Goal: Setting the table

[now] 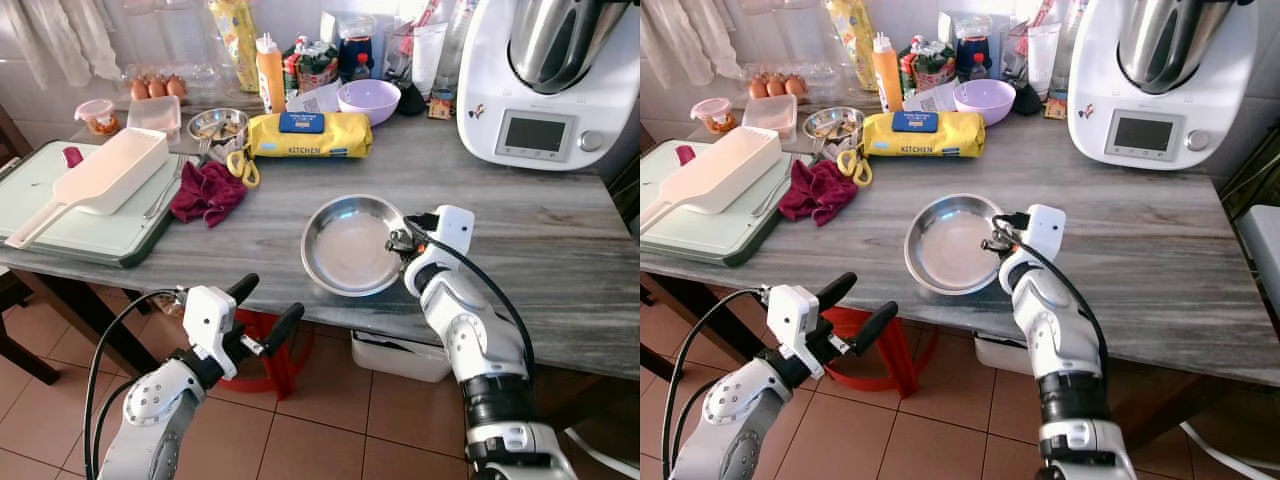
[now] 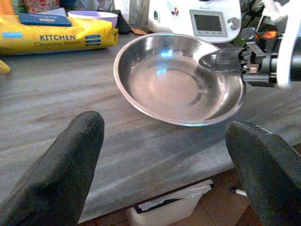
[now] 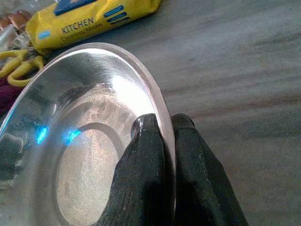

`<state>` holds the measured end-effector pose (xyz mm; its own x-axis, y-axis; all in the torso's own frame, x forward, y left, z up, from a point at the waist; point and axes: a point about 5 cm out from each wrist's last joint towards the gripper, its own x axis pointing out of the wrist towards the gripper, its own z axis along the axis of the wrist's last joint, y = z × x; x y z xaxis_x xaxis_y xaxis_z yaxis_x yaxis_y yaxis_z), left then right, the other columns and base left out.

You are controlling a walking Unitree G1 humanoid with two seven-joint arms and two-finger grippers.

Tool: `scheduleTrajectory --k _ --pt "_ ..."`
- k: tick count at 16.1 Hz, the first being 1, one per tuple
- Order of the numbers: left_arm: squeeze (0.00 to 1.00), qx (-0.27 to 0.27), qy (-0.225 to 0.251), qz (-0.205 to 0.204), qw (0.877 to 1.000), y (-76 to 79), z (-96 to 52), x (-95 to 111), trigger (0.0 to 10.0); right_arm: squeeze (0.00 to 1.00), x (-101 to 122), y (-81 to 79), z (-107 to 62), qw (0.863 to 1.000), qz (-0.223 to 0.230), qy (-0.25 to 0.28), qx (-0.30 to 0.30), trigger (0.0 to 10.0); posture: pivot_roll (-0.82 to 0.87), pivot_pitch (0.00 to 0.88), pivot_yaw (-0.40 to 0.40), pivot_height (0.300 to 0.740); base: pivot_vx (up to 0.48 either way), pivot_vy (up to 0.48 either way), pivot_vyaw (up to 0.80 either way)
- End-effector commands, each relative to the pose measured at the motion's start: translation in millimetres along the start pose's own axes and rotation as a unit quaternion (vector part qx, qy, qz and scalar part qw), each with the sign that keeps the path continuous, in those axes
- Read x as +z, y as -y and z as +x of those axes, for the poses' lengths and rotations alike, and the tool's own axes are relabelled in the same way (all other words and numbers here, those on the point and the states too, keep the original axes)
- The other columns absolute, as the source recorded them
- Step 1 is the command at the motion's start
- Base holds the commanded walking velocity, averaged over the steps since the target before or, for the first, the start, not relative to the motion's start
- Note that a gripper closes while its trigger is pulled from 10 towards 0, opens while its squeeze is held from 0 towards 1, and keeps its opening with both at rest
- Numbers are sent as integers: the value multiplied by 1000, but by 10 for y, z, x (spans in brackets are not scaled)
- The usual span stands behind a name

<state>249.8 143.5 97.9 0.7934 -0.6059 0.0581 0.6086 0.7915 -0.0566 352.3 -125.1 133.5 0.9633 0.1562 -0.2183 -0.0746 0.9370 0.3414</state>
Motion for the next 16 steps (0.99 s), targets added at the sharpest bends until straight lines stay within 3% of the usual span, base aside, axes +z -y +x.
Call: scheduleTrajectory --k 1,4,8,11,15,16 --pt "0 -5 -3 8 1000 3 -7 20 10000 0 77 7 39 1000 5 5 -5 10000 -3 82 29 740 0 0 0" --pt "0 -7 -4 7 1000 6 -20 22 10000 0 128 25 80 1000 10 9 -11 10000 -4 85 28 740 0 0 0" --pt "0 -21 -7 6 1000 39 -24 19 10000 0 99 -28 171 998 59 -13 -8 10000 2 83 26 740 0 0 0" --pt "0 -19 -6 8 1000 33 -11 24 10000 0 58 -129 202 998 61 -31 9 10000 1 80 23 740 0 0 0" --pt "0 -19 -4 8 1000 43 -4 23 10000 0 75 -74 229 998 57 -28 1 10000 0 77 22 740 0 0 0" --pt "0 -20 -4 8 1000 42 -1 23 10000 510 76 -64 236 998 59 -30 -1 10000 -1 76 23 740 0 0 0"
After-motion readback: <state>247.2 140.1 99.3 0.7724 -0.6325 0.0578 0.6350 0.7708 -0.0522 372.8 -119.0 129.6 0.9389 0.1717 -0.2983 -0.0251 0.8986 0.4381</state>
